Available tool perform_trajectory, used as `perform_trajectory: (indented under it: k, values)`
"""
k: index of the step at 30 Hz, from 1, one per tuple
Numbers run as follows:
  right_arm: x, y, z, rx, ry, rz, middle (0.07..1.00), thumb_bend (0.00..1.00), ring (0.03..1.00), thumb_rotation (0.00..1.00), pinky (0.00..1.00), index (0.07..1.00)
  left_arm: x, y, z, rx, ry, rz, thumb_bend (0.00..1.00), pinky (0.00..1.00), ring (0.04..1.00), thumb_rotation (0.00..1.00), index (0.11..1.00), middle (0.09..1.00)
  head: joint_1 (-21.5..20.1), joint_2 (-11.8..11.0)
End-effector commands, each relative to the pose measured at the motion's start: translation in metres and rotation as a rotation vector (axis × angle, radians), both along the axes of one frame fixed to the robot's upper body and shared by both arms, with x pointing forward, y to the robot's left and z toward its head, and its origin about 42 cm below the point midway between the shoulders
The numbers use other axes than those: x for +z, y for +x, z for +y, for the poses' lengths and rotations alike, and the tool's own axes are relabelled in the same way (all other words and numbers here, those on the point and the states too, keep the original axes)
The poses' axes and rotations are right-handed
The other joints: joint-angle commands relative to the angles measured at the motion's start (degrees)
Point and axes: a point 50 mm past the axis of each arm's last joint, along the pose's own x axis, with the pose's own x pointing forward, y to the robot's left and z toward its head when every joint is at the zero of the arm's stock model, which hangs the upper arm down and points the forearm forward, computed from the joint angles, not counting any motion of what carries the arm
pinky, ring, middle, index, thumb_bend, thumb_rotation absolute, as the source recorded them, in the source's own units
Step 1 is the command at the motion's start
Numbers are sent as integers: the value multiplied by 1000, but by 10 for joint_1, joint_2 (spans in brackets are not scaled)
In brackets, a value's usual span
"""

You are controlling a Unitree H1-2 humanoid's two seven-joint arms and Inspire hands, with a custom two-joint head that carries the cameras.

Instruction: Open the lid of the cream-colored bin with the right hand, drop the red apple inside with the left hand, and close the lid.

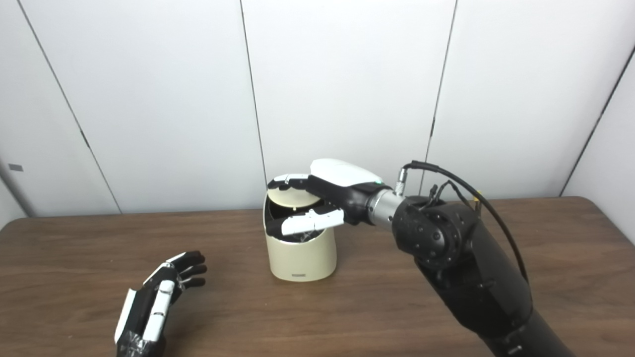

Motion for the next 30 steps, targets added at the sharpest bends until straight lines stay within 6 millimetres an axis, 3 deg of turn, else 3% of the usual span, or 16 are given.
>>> perform_trajectory:
  k: [1, 16, 24, 30]
  values:
    - [16, -4, -3, -2, 7, -62, 886, 801, 897, 978, 823, 882, 12, 0, -3, 1, 6, -47, 404, 680, 745, 826, 756, 770, 0, 3]
    - [-1, -10, -5, 6, -13, -49, 864, 778, 873, 918, 799, 851, 17, 2, -8, 8, 12, -45, 428, 687, 748, 824, 754, 772, 3, 8]
    - [-18, -17, -1, 42, -118, -195, 829, 818, 863, 850, 829, 810, 18, 0, -10, 13, 21, -48, 423, 688, 737, 830, 756, 768, 2, 9]
    - [-30, -19, 1, 45, -249, -277, 849, 860, 895, 863, 883, 821, 20, -1, -11, 12, 7, -53, 436, 684, 716, 821, 751, 757, 0, 11]
